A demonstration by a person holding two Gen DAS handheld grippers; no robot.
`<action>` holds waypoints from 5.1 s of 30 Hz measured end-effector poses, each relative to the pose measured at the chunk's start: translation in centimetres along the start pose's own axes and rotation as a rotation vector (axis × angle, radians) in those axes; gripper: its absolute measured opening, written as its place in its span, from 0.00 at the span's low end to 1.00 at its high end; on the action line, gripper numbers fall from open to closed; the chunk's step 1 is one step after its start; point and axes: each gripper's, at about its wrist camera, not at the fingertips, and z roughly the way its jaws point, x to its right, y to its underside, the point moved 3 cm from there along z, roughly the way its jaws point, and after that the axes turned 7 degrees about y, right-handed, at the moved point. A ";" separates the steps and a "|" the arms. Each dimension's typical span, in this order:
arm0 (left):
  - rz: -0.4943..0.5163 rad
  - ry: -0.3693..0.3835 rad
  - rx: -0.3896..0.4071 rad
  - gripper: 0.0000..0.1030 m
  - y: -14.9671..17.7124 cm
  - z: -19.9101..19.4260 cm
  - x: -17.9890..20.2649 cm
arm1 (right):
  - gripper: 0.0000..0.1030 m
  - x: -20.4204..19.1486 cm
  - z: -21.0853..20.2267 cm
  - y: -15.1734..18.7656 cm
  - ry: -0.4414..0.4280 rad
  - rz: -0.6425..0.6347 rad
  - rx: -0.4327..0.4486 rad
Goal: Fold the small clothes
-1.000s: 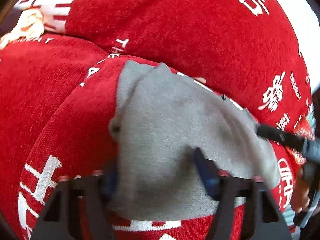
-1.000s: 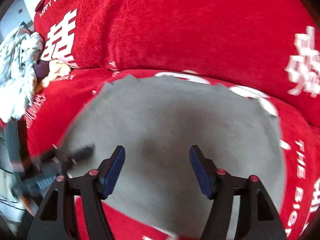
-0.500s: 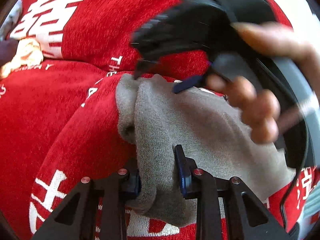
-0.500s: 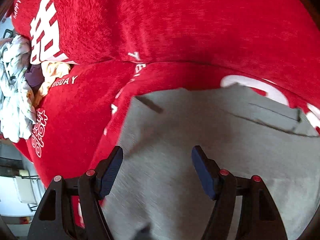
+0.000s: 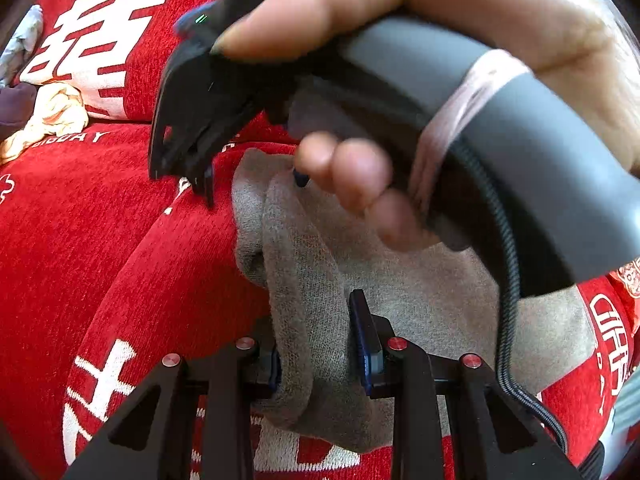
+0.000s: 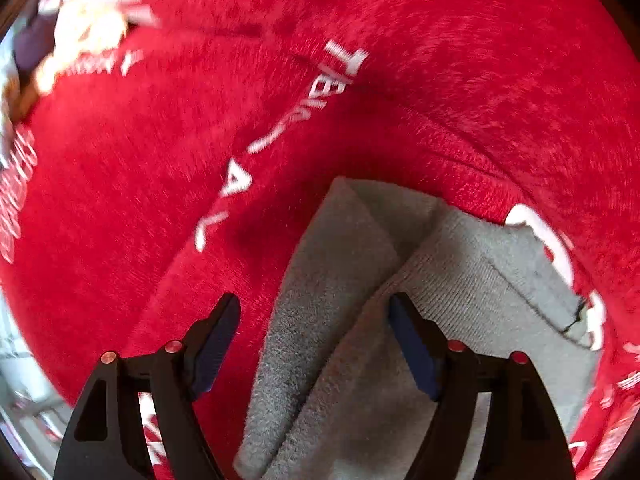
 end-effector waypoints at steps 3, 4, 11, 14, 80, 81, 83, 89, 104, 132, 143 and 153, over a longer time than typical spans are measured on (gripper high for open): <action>0.003 -0.005 -0.001 0.29 0.2 -0.2 0.4 | 0.52 -0.3 0.0 0.4 0.114 -0.051 0.038; 0.001 -0.002 0.000 0.29 0.2 -0.3 0.4 | 0.36 -0.1 -0.2 0.5 0.117 -0.053 0.048; 0.032 -0.019 0.023 0.29 0.5 -1.2 1.1 | 0.15 5.2 -2.9 2.6 -0.100 0.103 0.150; 0.046 -0.038 0.023 0.25 0.7 -1.6 1.5 | 0.15 7.3 -3.6 3.6 -0.188 0.161 0.197; 0.516 -0.381 -0.102 0.13 4.2 3.3 27.8 | 0.15 32.2 -6.8 22.9 -0.576 0.345 0.602; 0.518 -0.376 -0.103 0.13 4.3 3.3 28.1 | 0.15 32.5 -6.8 23.2 -0.576 0.343 0.607; 0.519 -0.362 -0.104 0.13 4.3 3.2 28.7 | 0.15 33.1 -6.7 23.6 -0.581 0.343 0.613; 0.539 -0.334 -0.112 0.13 4.6 3.7 30.7 | 0.15 35.0 -6.3 25.1 -0.587 0.348 0.636; 0.627 -0.306 -0.205 0.13 7.1 8.0 34.6 | 0.15 39.8 0.4 28.4 -0.625 0.483 0.581; 0.119 0.039 -0.135 0.89 0.5 1.0 21.5 | 0.61 36.4 -2.3 35.0 -0.806 0.563 0.645; 0.222 -0.059 -0.217 0.89 3.2 2.9 21.2 | 0.45 35.0 -0.7 38.0 -0.653 0.605 0.573; 0.132 -0.071 -0.201 0.89 2.6 1.5 17.7 | 0.30 27.7 -2.8 41.0 -0.411 0.414 0.607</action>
